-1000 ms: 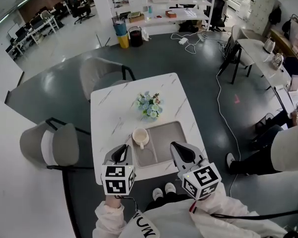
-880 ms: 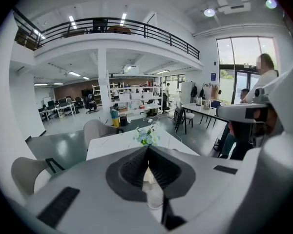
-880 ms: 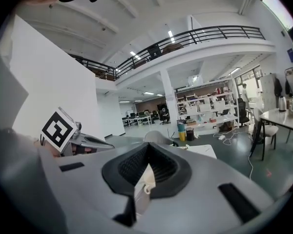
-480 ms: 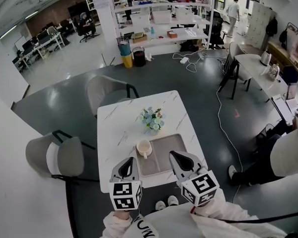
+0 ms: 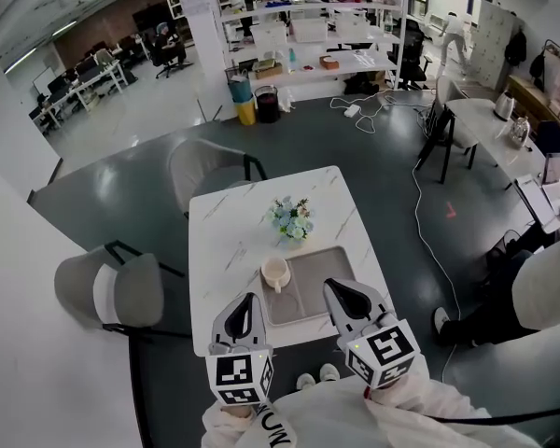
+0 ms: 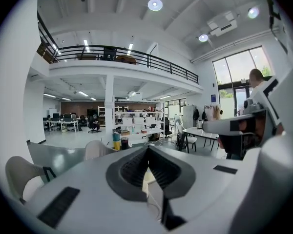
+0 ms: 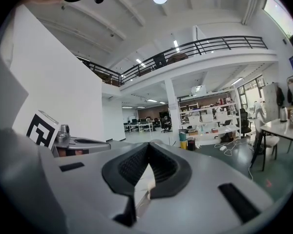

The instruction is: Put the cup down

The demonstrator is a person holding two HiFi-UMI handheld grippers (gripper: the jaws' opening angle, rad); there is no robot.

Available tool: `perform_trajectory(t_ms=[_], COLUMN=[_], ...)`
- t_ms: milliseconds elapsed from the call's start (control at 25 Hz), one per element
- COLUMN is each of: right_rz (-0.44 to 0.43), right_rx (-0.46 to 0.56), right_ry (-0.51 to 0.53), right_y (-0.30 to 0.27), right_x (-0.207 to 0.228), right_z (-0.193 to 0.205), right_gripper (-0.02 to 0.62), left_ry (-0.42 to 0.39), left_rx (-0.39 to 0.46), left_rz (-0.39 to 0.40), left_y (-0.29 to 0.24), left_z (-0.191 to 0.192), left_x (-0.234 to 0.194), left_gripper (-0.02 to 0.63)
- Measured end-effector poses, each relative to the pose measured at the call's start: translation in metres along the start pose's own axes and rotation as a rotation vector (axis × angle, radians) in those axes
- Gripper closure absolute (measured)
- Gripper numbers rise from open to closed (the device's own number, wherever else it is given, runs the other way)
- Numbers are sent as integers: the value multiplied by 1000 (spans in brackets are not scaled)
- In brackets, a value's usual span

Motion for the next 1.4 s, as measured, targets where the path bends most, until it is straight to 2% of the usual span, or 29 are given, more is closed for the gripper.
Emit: perform_trajectory(t_ms=[520,1400], right_rz=[11,32], right_rx=[7,7], right_ry=[-19,3], right_y=[3,5], right_x=[1,-3], right_z=[6,18], right_gripper=[591,591], left_ry=[-45,-19], left_rx=[17,-5], left_rz=[-45,-49], left_y=[6,6], left_z=[4,19], left_x=[13,14], left_gripper=[595,595])
Point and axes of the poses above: the fingertips, and each gripper's own axes: y backward along the fingers, x to its right, z out of its underside, the point moved 5 cm from there along y, backward along the fingers, and after that the axes turned 14 degrees about z, right-handed, at the moved point
